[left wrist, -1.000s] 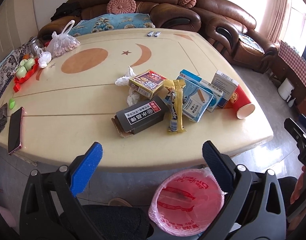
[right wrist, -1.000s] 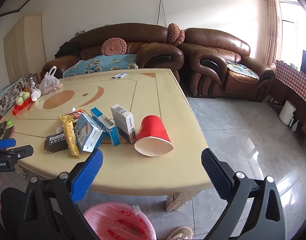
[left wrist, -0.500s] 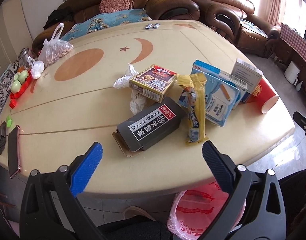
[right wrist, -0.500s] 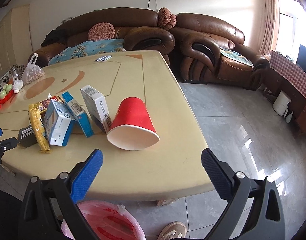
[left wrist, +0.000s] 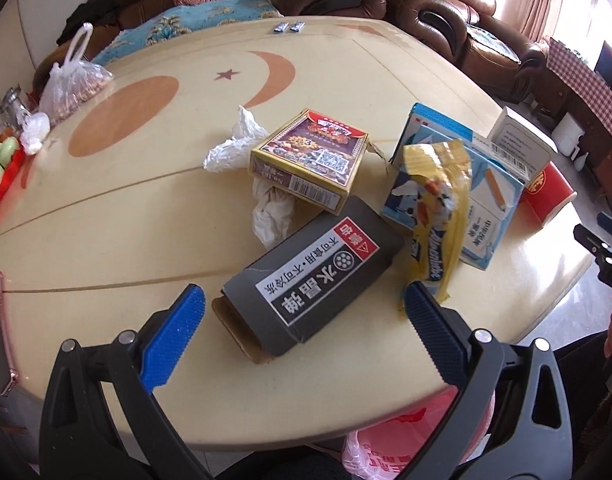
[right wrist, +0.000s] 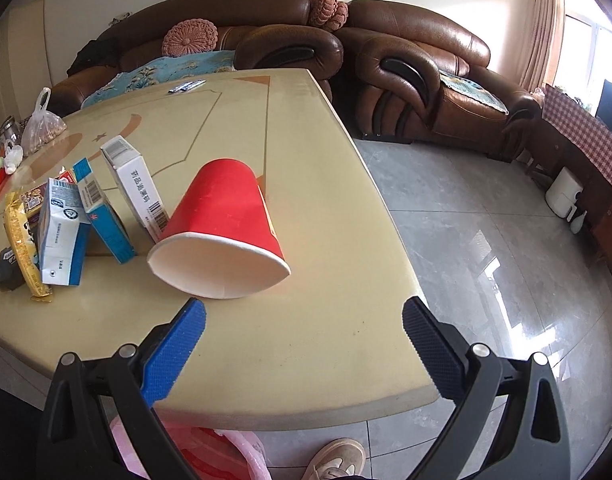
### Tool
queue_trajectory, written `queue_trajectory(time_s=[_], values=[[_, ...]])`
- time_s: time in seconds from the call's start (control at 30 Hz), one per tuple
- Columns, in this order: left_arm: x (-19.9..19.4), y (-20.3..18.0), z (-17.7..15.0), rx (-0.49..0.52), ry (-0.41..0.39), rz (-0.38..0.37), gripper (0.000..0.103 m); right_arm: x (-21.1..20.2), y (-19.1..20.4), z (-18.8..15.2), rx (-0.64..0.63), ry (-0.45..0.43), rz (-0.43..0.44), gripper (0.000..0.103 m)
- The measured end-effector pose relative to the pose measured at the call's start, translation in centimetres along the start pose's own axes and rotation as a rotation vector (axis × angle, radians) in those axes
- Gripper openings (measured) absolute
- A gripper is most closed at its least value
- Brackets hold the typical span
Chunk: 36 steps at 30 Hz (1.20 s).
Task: Collect trash
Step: 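Move both tools toward the table, left toward black box, right toward red cup, then grasp the black box with the left tool while the right tool grasps the red cup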
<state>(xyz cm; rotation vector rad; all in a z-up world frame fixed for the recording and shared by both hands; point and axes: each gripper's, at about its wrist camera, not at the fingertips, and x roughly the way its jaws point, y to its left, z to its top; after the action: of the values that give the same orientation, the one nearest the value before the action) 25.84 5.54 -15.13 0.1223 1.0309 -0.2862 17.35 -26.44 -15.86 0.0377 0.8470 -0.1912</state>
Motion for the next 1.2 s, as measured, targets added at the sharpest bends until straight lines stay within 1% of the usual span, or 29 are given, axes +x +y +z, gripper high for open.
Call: queue_trajectory(time_s=[0.13, 0.27, 0.43, 0.47, 0.6, 0.7, 0.77, 0.8, 0.83, 0.87, 0.9, 0.93, 0.97, 1.03, 1.07, 1.1, 1.13, 1.2], values=[[1.3, 0.9, 0.7, 0.004, 0.018, -0.060, 0.098, 1.4, 0.2, 0.5, -0.025, -0.006, 0.020, 0.097], [2.1, 1.6, 1.2, 0.030, 0.023, -0.113, 0.098, 2.5, 0.7, 1.0, -0.057, -0.026, 0.040, 0.097], [2.6, 1.9, 1.3, 0.082, 0.024, -0.216, 0.098, 3.8, 1.1, 1.0, -0.087, -0.045, 0.034, 0.097], [2.8, 1.9, 1.3, 0.092, 0.024, -0.224, 0.098, 4.0, 1.1, 1.0, -0.089, -0.045, 0.034, 0.097], [3.5, 1.6, 1.1, 0.137, 0.027, -0.193, 0.098, 4.8, 0.9, 0.8, -0.067, -0.039, 0.064, 0.096], [3.7, 1.1, 1.0, 0.171, 0.022, -0.183, 0.098, 5.1, 0.5, 1.0, -0.043, -0.040, 0.079, 0.094], [3.6, 0.8, 0.8, 0.196, 0.020, -0.175, 0.098, 5.1, 0.6, 1.1, -0.041, -0.046, 0.087, 0.090], [3.5, 0.5, 0.6, 0.206, 0.019, -0.166, 0.098, 5.1, 0.6, 1.1, -0.040, -0.049, 0.093, 0.084], [3.5, 0.4, 0.5, 0.216, 0.018, -0.156, 0.098, 5.1, 0.7, 1.3, -0.041, -0.051, 0.098, 0.081], [3.5, 0.2, 0.4, 0.221, 0.017, -0.149, 0.098, 5.1, 0.8, 1.3, -0.041, -0.052, 0.098, 0.081], [3.4, 0.0, 0.3, 0.225, 0.016, -0.144, 0.098, 5.1, 0.9, 1.3, -0.042, -0.055, 0.104, 0.078], [3.4, -0.1, 0.3, 0.231, 0.014, -0.140, 0.098, 5.1, 1.0, 1.3, -0.044, -0.057, 0.108, 0.070], [3.4, -0.2, 0.2, 0.235, 0.012, -0.138, 0.098, 5.0, 1.1, 1.3, -0.040, -0.061, 0.115, 0.066], [3.3, -0.5, 0.0, 0.237, 0.005, -0.120, 0.098, 4.9, 1.0, 1.3, -0.040, -0.068, 0.121, 0.048], [3.1, -0.6, -0.1, 0.236, -0.004, -0.104, 0.098, 4.9, 1.1, 1.3, -0.040, -0.069, 0.116, 0.044], [3.0, -0.7, -0.1, 0.234, -0.013, -0.092, 0.097, 5.0, 1.0, 1.3, -0.037, -0.067, 0.118, 0.038], [2.8, -0.8, -0.2, 0.231, -0.019, -0.086, 0.097, 4.9, 0.9, 1.3, -0.029, -0.070, 0.127, 0.029], [2.4, -1.0, -0.3, 0.226, -0.017, -0.093, 0.088, 5.0, 0.8, 1.3, -0.011, -0.065, 0.121, 0.024]])
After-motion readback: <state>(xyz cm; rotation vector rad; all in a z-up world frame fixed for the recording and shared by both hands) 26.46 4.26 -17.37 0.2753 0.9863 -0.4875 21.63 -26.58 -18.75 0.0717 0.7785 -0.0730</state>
